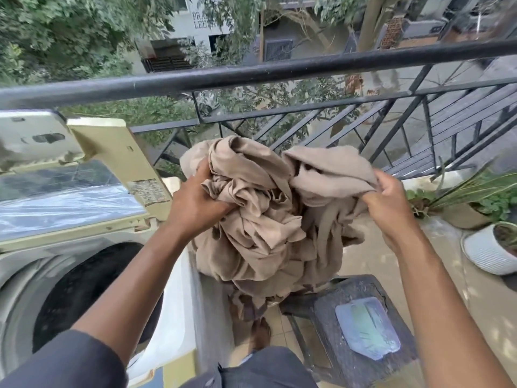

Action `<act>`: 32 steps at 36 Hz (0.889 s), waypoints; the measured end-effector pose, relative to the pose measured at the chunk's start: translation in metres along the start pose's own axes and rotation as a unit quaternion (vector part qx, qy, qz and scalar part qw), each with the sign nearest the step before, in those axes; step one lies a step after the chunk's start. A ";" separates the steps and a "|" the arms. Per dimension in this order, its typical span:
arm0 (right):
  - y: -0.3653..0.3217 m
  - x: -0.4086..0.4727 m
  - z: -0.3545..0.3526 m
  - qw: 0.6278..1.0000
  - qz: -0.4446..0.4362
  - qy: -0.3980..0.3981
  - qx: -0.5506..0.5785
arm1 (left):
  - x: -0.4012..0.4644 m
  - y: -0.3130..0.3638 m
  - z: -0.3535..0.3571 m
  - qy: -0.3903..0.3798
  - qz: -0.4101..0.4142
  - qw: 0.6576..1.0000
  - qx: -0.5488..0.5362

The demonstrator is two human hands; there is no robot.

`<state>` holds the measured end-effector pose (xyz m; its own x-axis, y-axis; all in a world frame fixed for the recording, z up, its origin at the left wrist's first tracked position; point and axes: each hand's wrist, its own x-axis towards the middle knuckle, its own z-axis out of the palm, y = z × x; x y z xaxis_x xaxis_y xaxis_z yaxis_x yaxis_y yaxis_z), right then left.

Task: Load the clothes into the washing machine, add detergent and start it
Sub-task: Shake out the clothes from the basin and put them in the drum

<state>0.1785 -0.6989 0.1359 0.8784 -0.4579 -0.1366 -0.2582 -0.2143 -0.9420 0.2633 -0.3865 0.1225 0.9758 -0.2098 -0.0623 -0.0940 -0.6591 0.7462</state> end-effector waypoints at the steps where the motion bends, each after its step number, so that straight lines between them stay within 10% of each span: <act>1: -0.007 -0.005 0.005 0.999 -0.027 -0.023 0.004 | 0.000 0.002 0.003 0.011 -0.009 1.000 0.001; 10: -0.030 -0.044 0.074 0.969 -0.154 -0.180 -0.069 | -0.006 0.020 0.010 0.086 -0.086 0.991 -0.063; 21: -0.039 -0.055 0.102 0.936 -0.140 -0.312 -0.084 | -0.006 0.006 -0.010 -0.147 -0.026 0.955 -0.258; 32: -0.037 -0.055 0.098 0.917 -0.086 -0.351 0.169 | -0.009 0.002 0.022 0.087 -0.019 0.994 -0.070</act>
<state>0.1795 -0.5813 0.1480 0.9674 0.2515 -0.0288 -0.0565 0.1034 -0.9930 0.2499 -0.4019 0.1094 0.9986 -0.0507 0.0135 -0.0394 -0.5554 0.8306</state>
